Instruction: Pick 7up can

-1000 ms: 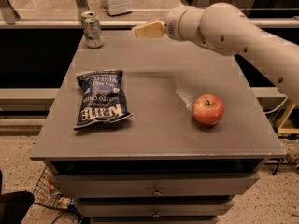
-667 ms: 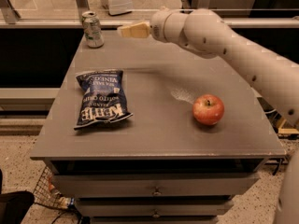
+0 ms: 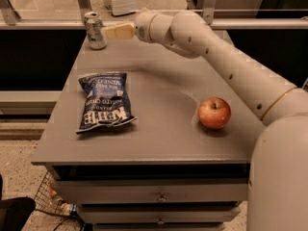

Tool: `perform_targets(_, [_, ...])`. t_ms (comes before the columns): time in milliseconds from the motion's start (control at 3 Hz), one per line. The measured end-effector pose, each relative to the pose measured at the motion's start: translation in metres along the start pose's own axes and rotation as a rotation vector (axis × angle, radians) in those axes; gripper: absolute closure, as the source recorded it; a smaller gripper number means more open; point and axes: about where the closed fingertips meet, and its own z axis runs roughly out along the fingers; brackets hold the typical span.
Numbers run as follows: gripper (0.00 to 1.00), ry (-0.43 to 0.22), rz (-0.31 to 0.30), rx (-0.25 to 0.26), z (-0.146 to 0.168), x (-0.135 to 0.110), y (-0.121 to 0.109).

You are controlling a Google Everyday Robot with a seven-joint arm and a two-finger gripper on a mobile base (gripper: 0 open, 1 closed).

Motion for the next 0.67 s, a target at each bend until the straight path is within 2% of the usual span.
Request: perform_targets(667, [0.0,0.0,0.016,-0.113,0.043,0.002,0.027])
